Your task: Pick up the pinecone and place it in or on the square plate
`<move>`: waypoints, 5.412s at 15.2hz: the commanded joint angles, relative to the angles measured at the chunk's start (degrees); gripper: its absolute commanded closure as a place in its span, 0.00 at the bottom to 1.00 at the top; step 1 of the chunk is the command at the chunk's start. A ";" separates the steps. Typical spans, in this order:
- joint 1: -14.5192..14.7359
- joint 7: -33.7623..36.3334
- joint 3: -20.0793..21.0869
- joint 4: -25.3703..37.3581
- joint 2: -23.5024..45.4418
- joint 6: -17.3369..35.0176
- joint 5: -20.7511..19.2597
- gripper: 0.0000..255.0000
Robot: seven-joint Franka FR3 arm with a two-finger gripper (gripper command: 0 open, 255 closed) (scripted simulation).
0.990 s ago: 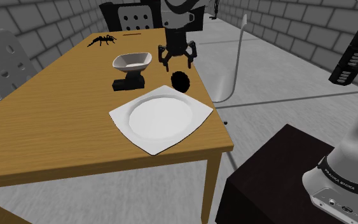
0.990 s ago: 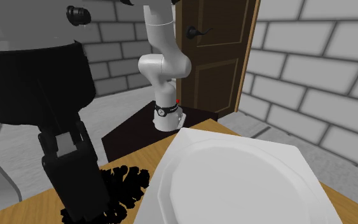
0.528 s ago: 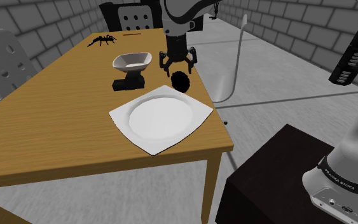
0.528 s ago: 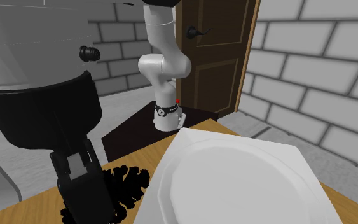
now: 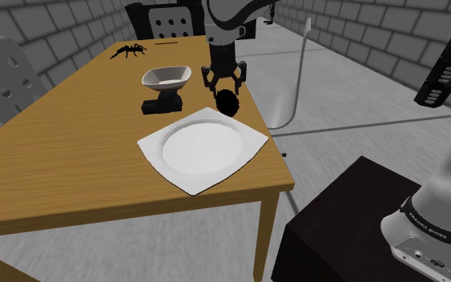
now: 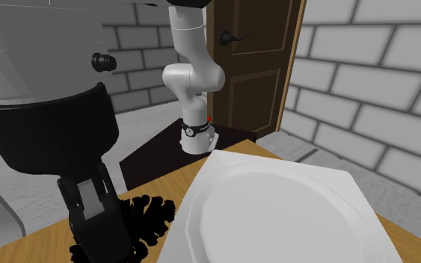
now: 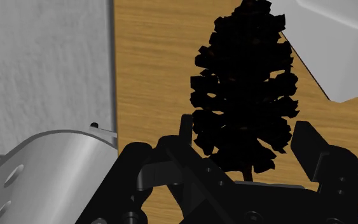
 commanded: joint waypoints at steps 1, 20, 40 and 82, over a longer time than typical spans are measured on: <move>0.02 -0.02 0.02 -0.05 0.04 -0.01 0.02 1.00; 0.26 -0.30 0.15 10.76 0.03 -10.82 0.13 1.00; 11.25 16.85 6.78 15.18 -2.27 -18.14 -0.55 1.00; 12.53 19.52 7.66 7.21 -3.11 -11.08 -0.47 0.00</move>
